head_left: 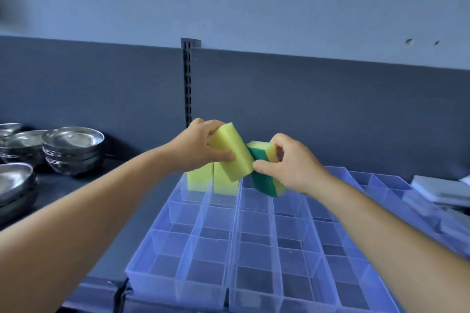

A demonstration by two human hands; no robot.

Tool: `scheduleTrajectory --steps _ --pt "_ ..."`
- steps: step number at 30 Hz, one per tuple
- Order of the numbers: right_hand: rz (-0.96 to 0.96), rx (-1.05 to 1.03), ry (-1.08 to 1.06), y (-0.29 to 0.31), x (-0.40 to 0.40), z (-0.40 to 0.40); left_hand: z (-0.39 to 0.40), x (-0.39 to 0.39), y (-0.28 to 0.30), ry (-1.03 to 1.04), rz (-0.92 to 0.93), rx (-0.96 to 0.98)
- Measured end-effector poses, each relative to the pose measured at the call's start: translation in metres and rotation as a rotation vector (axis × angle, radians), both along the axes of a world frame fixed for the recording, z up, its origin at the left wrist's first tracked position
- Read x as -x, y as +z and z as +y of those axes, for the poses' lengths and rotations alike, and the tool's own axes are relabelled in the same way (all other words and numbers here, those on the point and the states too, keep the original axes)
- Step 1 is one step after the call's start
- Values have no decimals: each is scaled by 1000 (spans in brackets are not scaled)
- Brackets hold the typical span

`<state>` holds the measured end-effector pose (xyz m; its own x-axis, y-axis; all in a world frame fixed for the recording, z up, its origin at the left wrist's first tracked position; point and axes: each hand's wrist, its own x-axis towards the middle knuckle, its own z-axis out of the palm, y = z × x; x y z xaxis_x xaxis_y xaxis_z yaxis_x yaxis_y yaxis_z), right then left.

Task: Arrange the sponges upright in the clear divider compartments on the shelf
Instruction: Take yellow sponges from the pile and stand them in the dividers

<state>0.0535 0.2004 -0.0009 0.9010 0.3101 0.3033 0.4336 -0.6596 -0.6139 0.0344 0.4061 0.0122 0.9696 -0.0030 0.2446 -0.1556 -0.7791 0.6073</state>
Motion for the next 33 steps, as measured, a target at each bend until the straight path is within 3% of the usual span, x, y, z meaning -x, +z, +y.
scheduleTrajectory --steps 8,13,22,25,33 --pt "353 -309 273 -2 -3 41 47 8 -6 26 1 83" --pt "390 -180 402 -3 -3 48 54 11 -7 -26 16 78" --pt "229 -72 291 -2 -9 59 70 9 -8 -12 4 -3" --pt "276 20 308 -6 -10 60 74 8 -13 -4 18 -22" --pt "430 -5 329 -5 -11 69 77 8 -16 19 0 -59"
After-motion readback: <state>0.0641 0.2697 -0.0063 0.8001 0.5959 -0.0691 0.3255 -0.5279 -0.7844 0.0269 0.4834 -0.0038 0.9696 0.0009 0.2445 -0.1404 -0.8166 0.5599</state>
